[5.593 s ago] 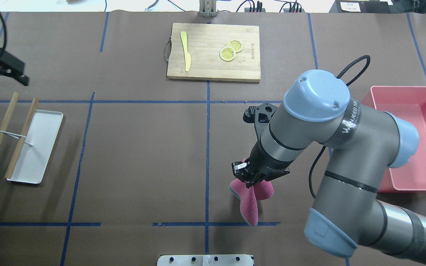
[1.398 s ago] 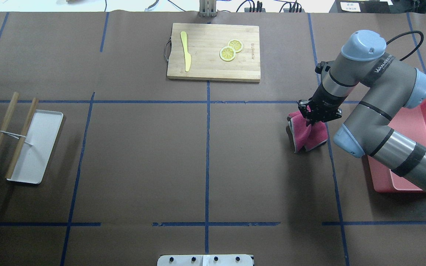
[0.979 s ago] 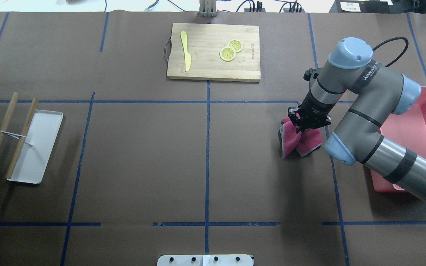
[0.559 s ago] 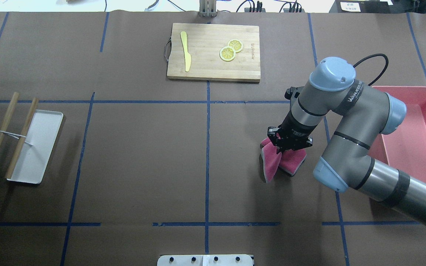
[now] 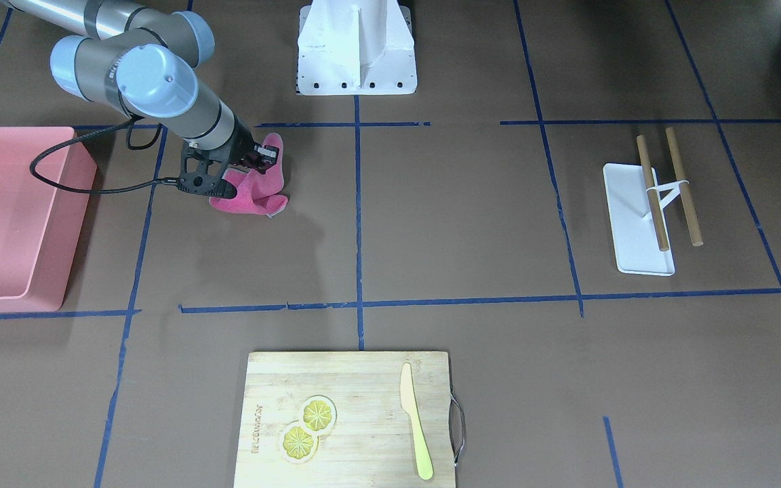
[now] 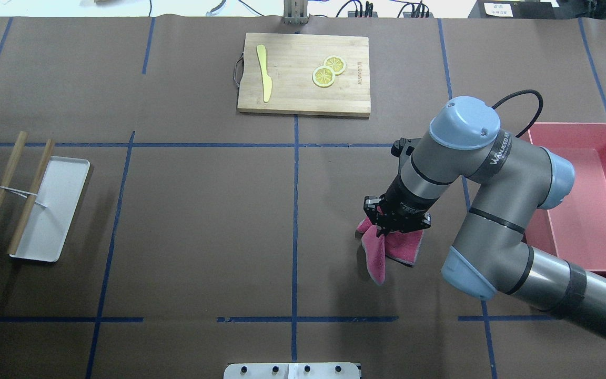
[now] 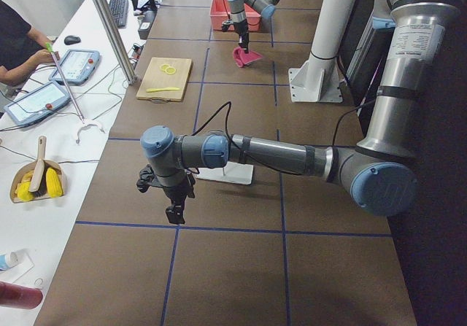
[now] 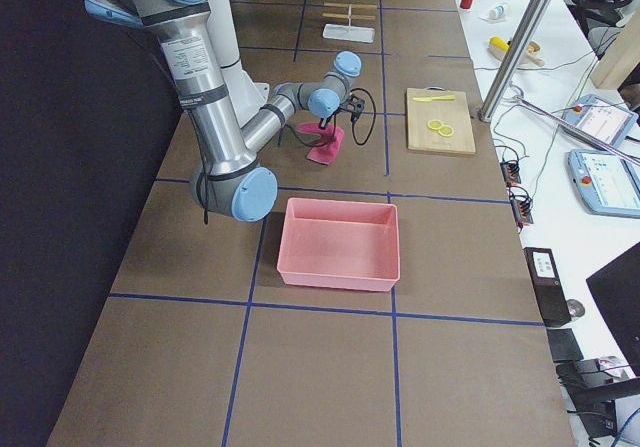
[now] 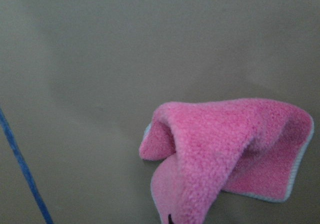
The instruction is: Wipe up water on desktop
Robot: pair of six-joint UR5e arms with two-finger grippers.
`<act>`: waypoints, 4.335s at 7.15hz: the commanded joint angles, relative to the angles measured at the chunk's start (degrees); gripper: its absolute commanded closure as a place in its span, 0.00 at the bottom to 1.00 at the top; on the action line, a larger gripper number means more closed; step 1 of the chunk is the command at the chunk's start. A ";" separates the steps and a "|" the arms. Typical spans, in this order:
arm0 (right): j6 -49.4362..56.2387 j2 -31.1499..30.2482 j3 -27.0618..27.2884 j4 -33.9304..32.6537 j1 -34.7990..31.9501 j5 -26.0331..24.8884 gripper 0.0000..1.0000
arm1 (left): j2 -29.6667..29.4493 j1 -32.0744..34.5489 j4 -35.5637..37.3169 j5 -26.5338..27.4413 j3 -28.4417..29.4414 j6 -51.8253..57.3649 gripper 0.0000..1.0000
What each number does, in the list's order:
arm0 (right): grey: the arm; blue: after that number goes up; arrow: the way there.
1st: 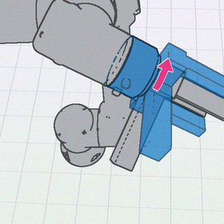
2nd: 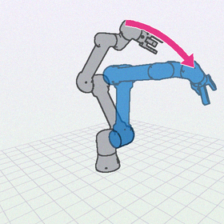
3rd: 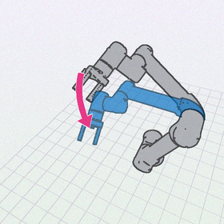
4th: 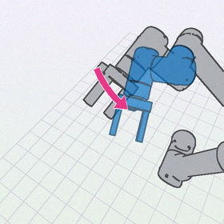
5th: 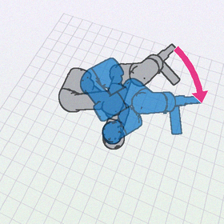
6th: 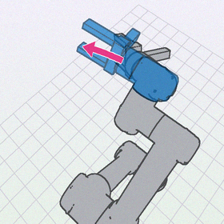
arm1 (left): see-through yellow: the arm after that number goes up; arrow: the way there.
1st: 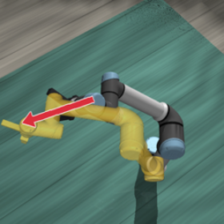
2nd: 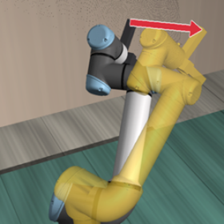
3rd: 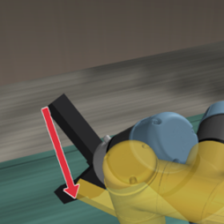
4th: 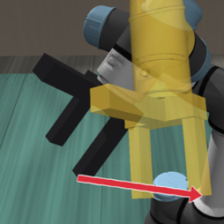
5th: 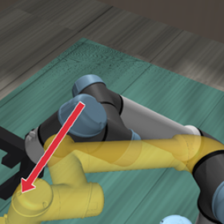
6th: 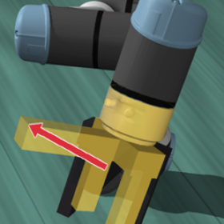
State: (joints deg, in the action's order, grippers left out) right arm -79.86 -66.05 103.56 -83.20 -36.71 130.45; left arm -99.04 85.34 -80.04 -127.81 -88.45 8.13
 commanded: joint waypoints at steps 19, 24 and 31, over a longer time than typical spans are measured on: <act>76.37 -22.63 10.02 -24.29 -44.11 3.05 0.00 | 2.27 5.71 -3.72 -6.31 3.72 -0.49 0.00; 92.26 -26.06 -12.93 -3.04 -55.48 7.45 0.00 | 2.27 5.71 -3.72 -6.22 3.72 -0.57 0.00; 89.53 -26.06 -13.12 -2.58 -56.63 7.36 0.00 | 3.33 5.71 -3.72 -6.22 4.16 0.04 0.00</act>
State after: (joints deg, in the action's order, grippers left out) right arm 10.27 -92.11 90.52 -85.77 -93.32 137.79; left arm -95.89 91.06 -83.67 -134.03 -84.53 7.87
